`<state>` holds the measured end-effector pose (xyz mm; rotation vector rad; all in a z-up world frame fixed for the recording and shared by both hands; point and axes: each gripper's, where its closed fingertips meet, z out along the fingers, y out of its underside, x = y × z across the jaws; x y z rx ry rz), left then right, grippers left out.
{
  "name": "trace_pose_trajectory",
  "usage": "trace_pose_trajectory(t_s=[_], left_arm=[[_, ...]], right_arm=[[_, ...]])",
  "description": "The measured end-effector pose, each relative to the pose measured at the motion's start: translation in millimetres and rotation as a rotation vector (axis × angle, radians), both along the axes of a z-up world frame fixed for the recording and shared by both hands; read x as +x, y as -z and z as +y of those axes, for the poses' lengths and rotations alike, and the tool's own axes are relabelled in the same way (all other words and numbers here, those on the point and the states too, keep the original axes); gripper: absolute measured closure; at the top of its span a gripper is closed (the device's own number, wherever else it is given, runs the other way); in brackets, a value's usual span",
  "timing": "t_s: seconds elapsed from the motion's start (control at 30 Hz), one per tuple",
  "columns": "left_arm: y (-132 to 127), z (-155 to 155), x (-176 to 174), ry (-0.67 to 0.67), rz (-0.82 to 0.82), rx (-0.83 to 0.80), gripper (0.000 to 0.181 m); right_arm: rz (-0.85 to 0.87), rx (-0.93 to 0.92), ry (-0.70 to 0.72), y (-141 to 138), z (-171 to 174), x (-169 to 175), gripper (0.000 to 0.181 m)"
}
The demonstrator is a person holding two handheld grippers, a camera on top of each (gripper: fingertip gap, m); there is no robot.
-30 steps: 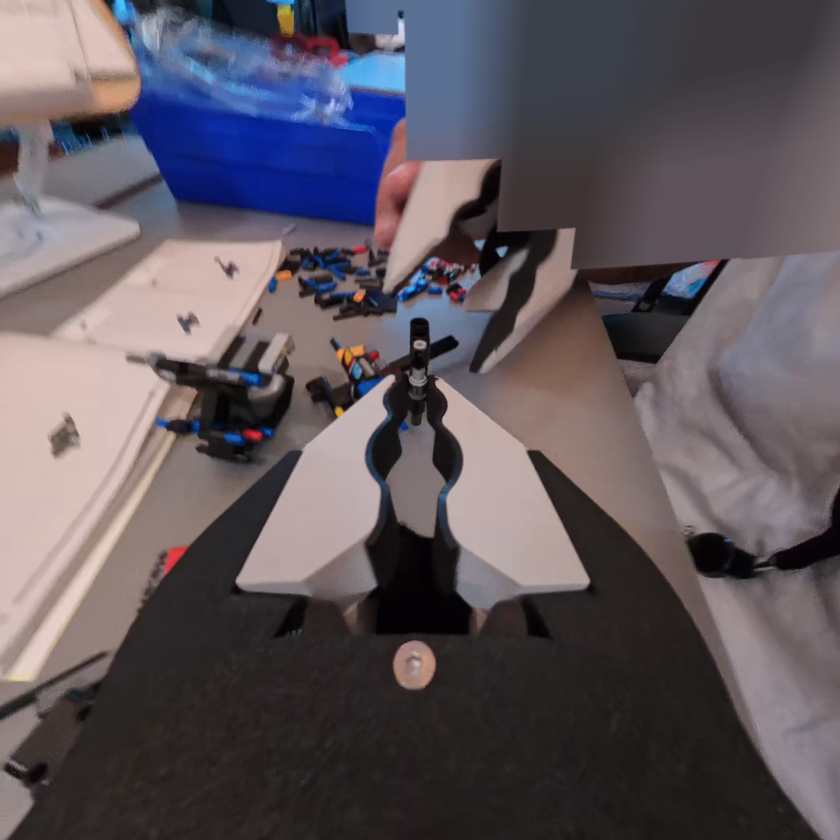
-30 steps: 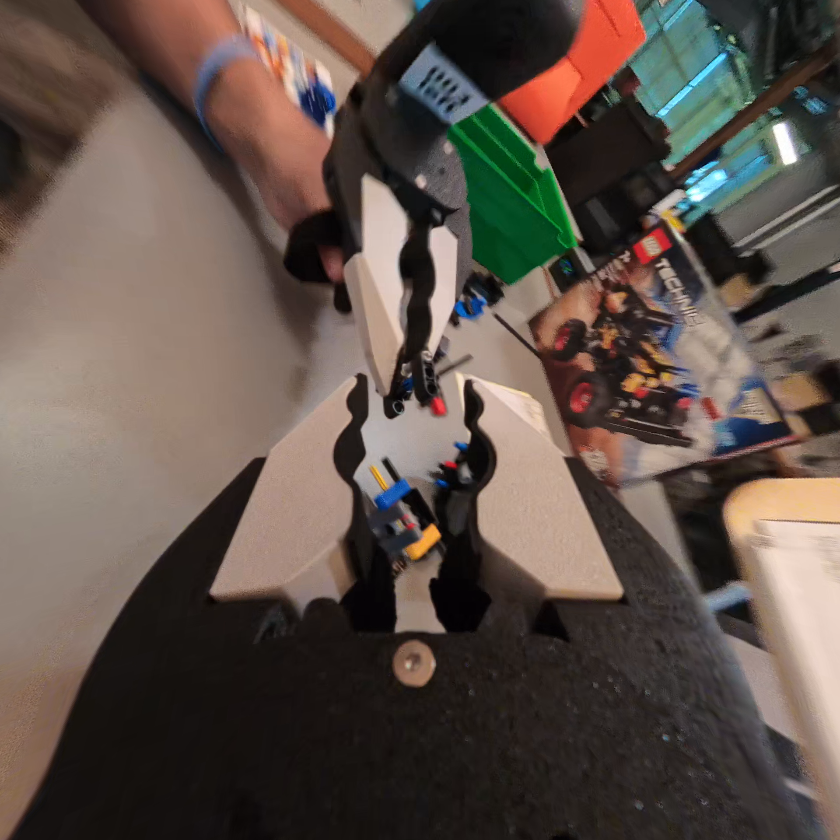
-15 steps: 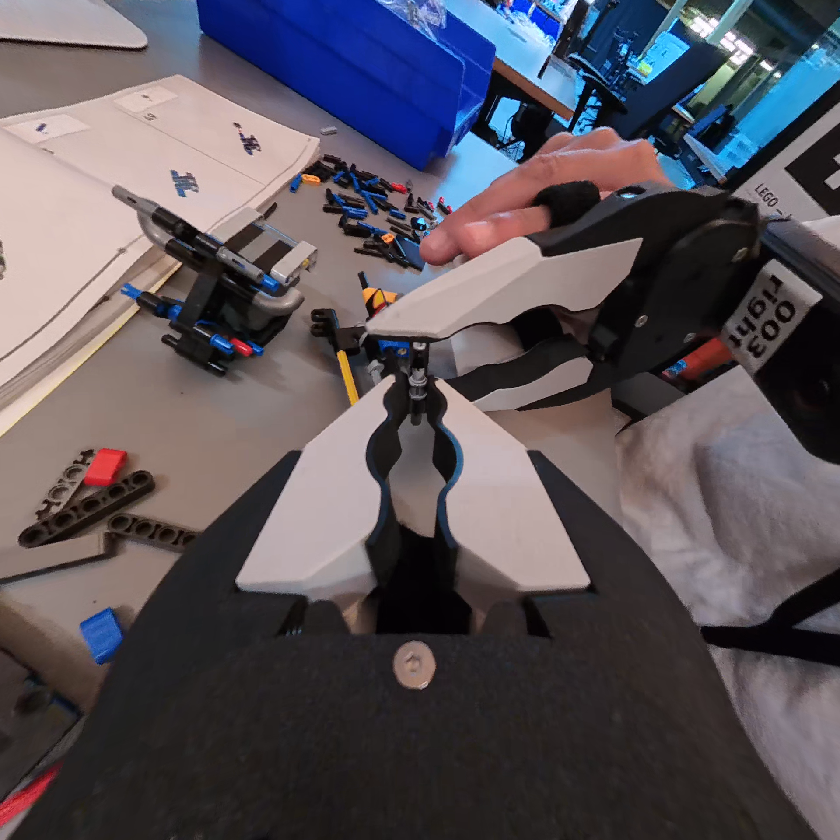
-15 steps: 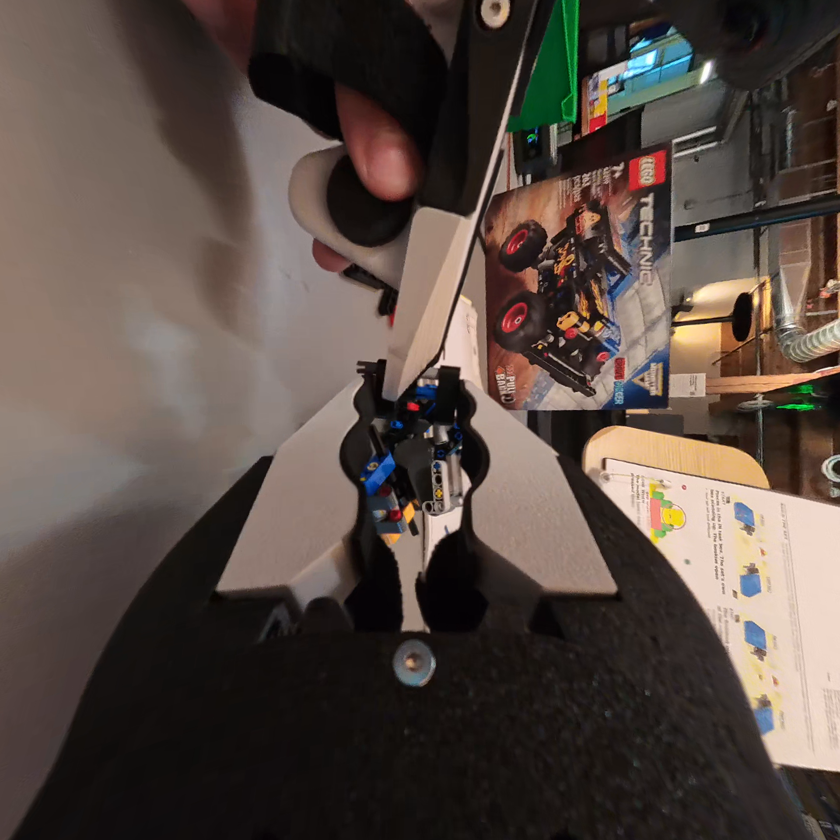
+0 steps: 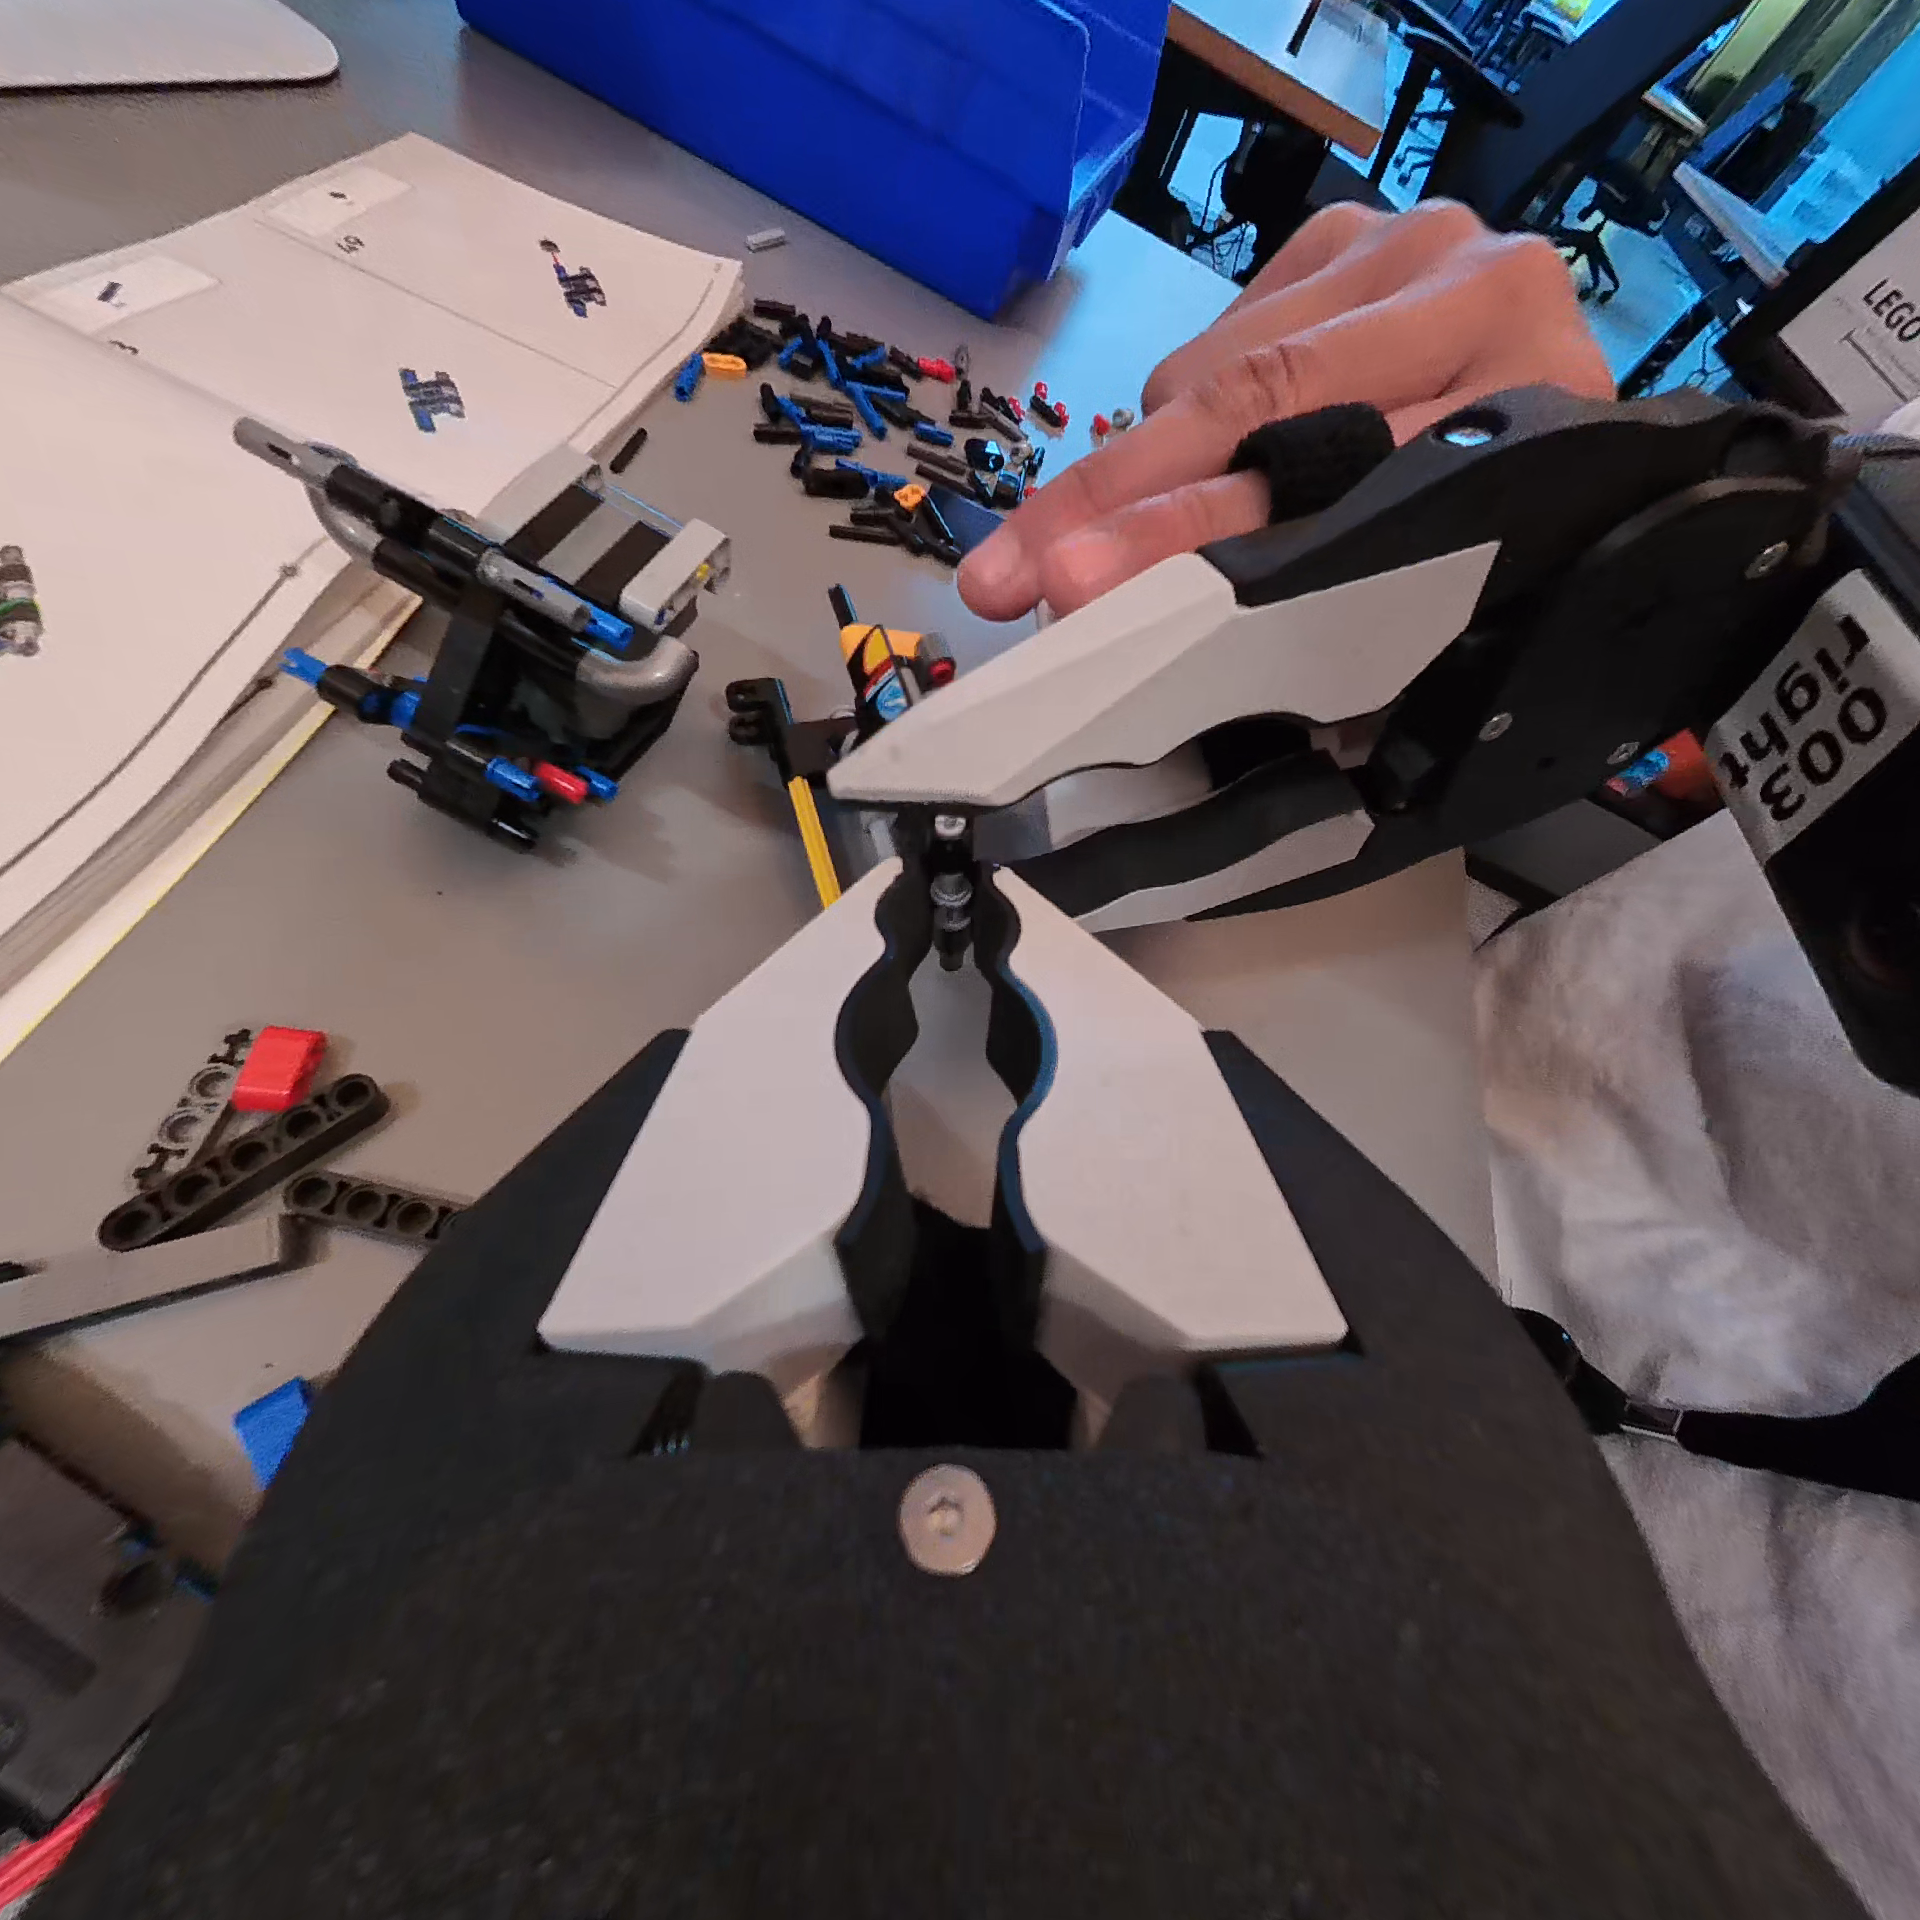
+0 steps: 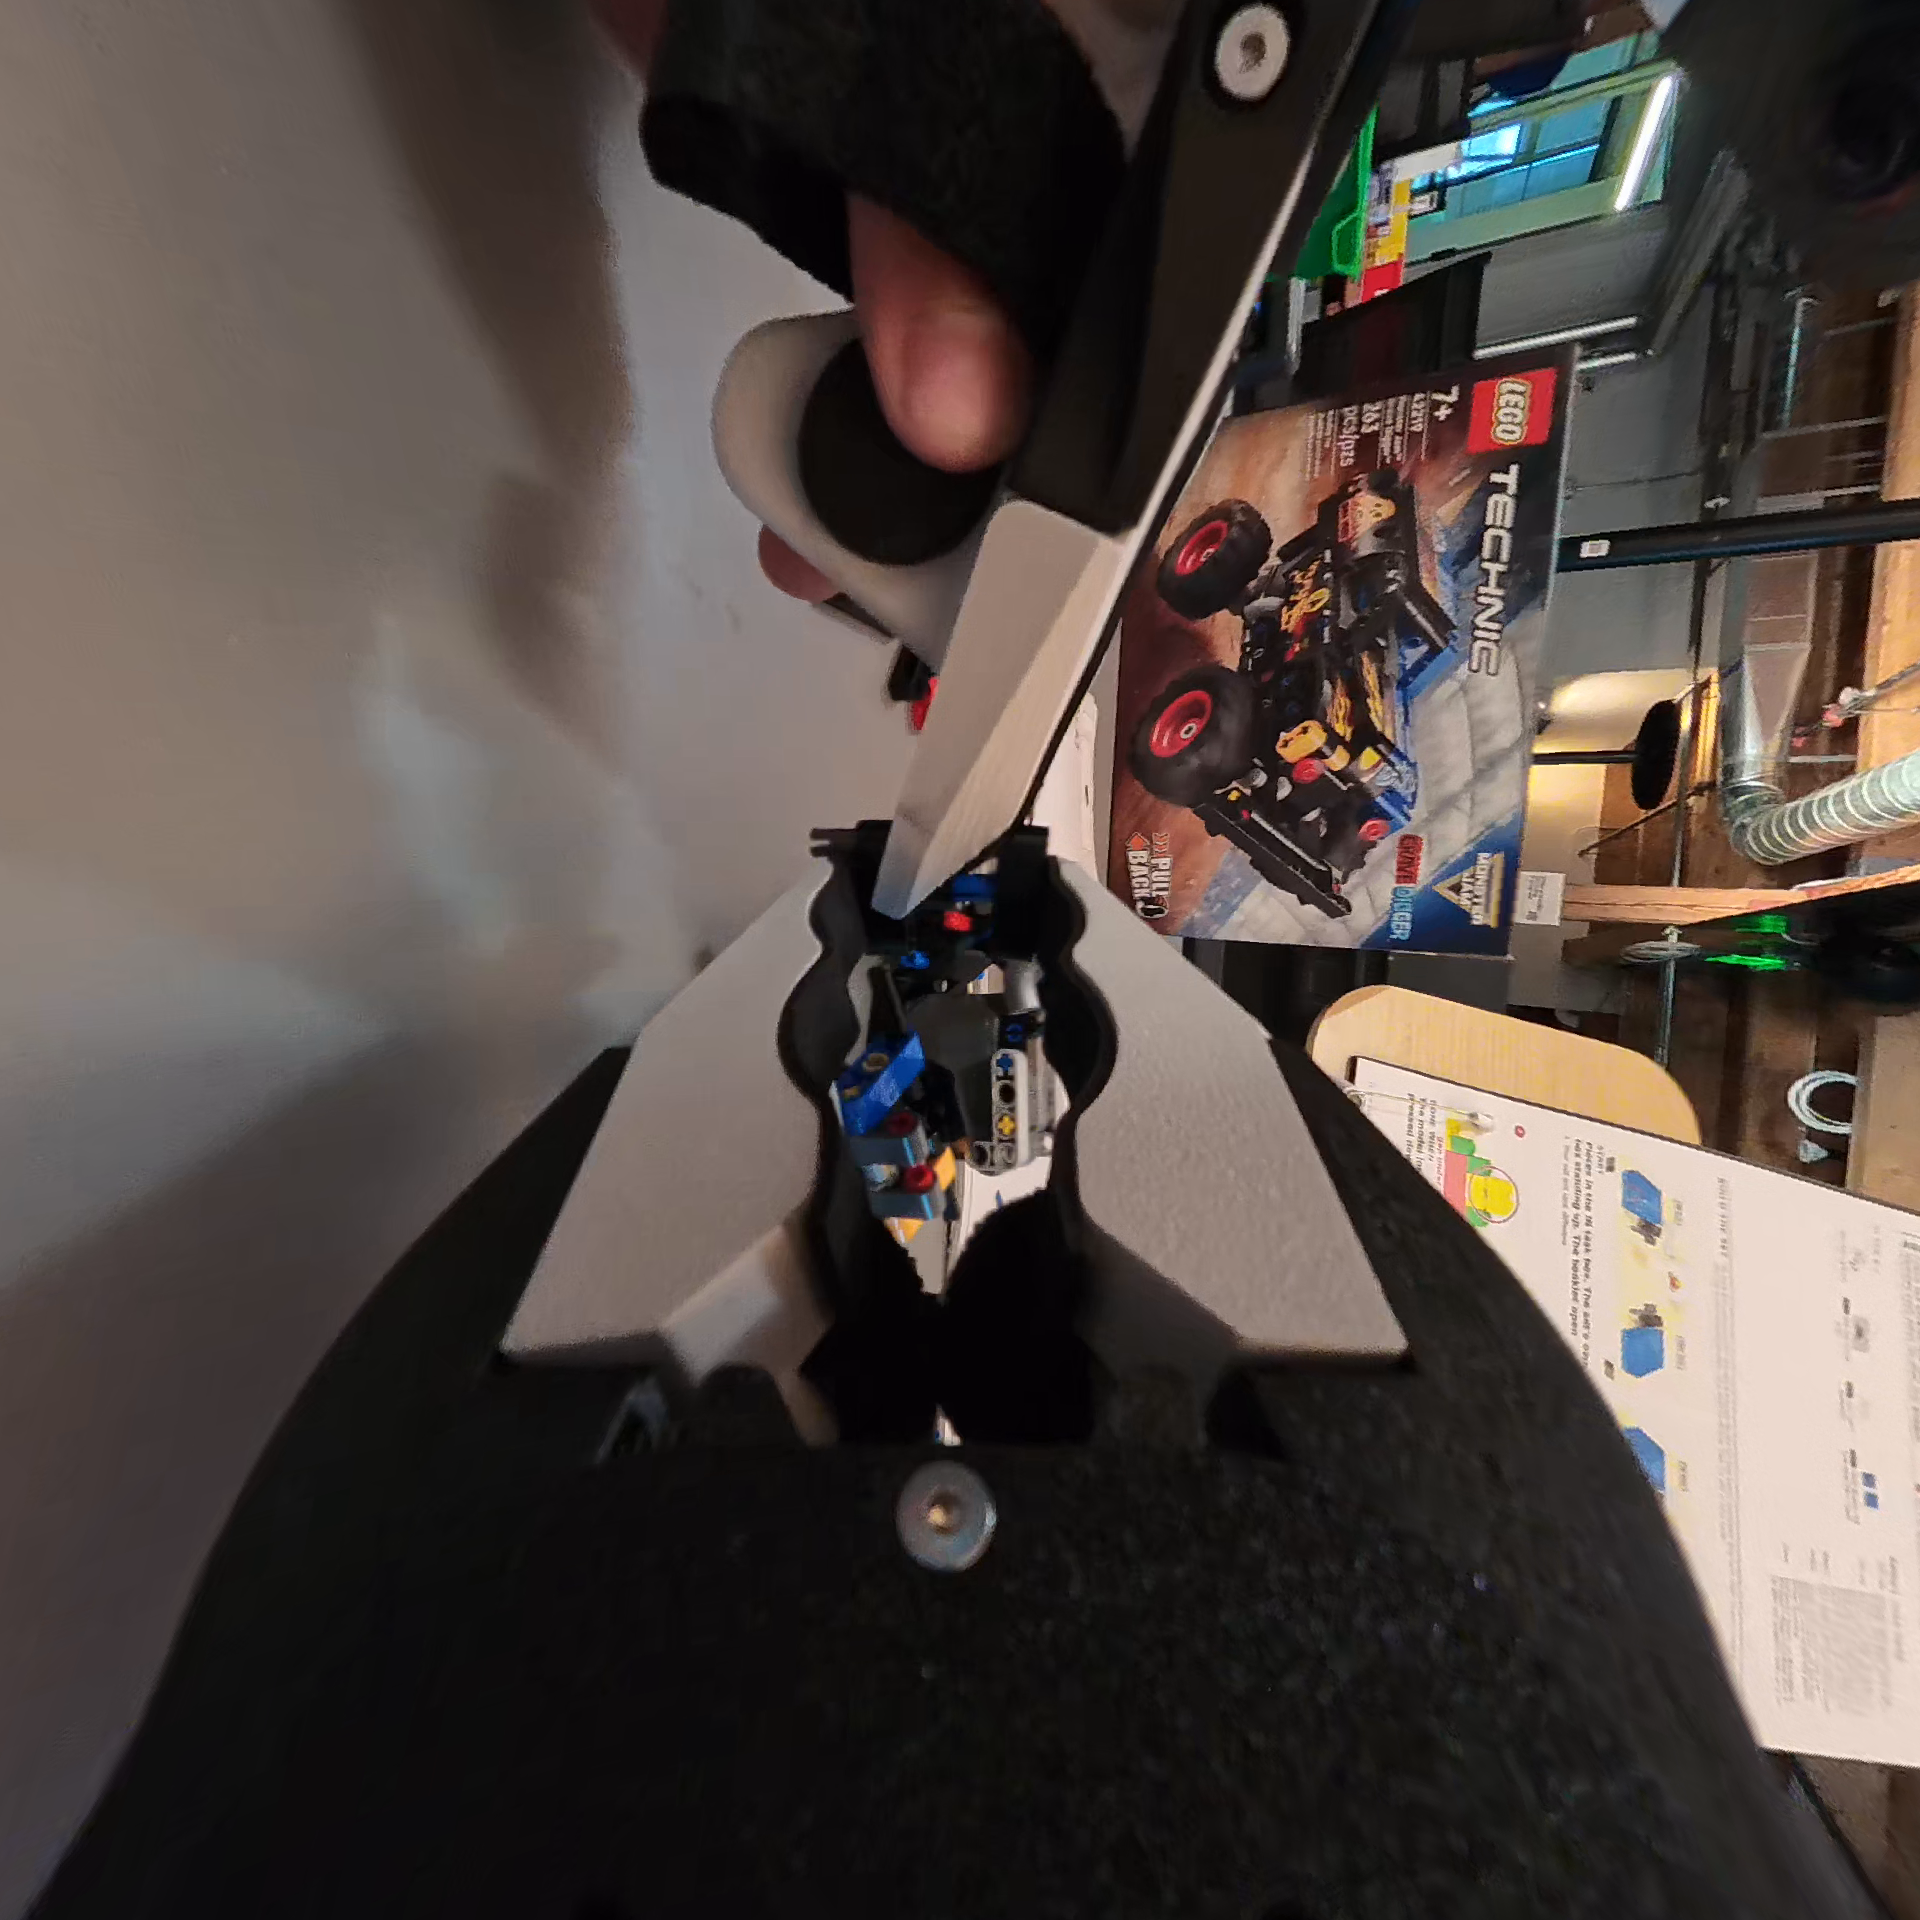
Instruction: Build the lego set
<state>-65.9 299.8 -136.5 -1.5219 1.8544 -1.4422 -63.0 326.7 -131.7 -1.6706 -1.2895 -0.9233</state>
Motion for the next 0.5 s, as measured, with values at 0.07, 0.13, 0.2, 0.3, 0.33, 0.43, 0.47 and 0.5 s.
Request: trace_pose_trajectory(t_s=[0.07, 0.13, 0.2, 0.3, 0.33, 0.43, 0.47, 0.5], left_arm=[[-1, 0, 0, 0.005, -0.004, 0.008, 0.176], [-7, 2, 1, 0.001, -0.030, 0.015, 0.176], [-19, 4, 1, -0.002, -0.073, -0.025, 0.175], [-37, 7, 0, 0.015, -0.149, -0.111, 0.174], [-41, 7, -1, 0.020, -0.169, -0.140, 0.172], [-42, 8, 0, 0.015, -0.150, -0.200, 0.173], [-40, 8, 0, 0.011, -0.135, -0.202, 0.174], [-38, 8, 0, 0.011, -0.126, -0.193, 0.175]], right_arm=[[0.015, -0.005, -0.007, 0, 0, 0, 0.149], [0.052, 0.003, -0.002, -4, 1, 0, 0.149], [0.141, 0.026, 0.001, -14, 3, 1, 0.148], [0.382, 0.043, 0.033, -30, 7, 0, 0.148], [0.474, 0.035, 0.044, -34, 7, 1, 0.148], [0.571, 0.033, 0.037, -36, 8, 0, 0.148], [0.544, 0.042, 0.036, -34, 8, 0, 0.148], [0.520, 0.046, 0.038, -32, 8, -1, 0.148]])
